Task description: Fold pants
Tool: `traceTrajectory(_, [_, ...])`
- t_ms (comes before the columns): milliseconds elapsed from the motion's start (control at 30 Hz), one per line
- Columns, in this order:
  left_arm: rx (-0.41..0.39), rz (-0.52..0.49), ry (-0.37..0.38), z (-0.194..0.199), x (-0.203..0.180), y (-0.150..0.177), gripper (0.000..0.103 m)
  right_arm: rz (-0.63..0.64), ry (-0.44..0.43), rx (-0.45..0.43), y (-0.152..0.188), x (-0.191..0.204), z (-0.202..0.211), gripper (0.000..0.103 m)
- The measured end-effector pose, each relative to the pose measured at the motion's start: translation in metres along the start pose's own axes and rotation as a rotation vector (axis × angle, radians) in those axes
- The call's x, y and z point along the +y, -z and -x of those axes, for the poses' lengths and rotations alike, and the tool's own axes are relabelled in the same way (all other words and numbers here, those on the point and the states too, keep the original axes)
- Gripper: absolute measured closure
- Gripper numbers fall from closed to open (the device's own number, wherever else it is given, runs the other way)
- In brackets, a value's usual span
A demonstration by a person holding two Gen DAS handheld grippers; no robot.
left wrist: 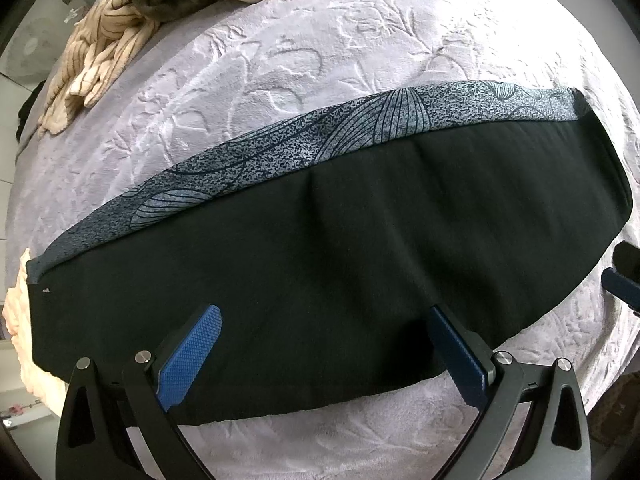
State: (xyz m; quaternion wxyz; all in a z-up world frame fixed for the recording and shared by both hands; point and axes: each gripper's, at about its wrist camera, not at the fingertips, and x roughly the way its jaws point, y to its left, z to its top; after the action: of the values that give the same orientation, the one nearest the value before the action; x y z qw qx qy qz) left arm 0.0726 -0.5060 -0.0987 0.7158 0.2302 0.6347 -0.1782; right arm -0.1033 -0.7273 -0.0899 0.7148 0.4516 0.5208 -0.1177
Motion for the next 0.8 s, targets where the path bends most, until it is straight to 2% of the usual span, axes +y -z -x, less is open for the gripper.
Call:
traceTrajectory(100, [0.001, 0.000, -0.001, -0.001, 0.001, -0.001, 0.000, -0.040, -0.059, -0.010, -0.001, -0.009, 0.001, 0.018])
traceTrajectory(167, [0.001, -0.002, -0.004, -0.002, 0.001, -0.001, 0.000, -0.058, -0.090, -0.016, -0.001, -0.014, 0.002, 0.024])
traceTrajectory(533, [-0.003, -0.018, -0.030, -0.001, -0.002, -0.005, 0.000, -0.102, -0.126, -0.012, -0.004, -0.023, -0.001, 0.025])
traceTrajectory(633, [-0.058, 0.024, 0.006, 0.011, 0.008, -0.007, 0.000, -0.120, -0.163, -0.024, -0.004, -0.026, 0.001, 0.025])
traceTrajectory(700, [-0.098, 0.051, 0.028, 0.018, 0.015, -0.011, 0.000, -0.142, -0.220, -0.047, -0.004, -0.030, 0.006, 0.025])
traceTrajectory(800, [-0.098, 0.061, 0.021, 0.011, 0.022, -0.019, 0.000, -0.172, -0.237, -0.060, -0.007, -0.038, 0.006, 0.025])
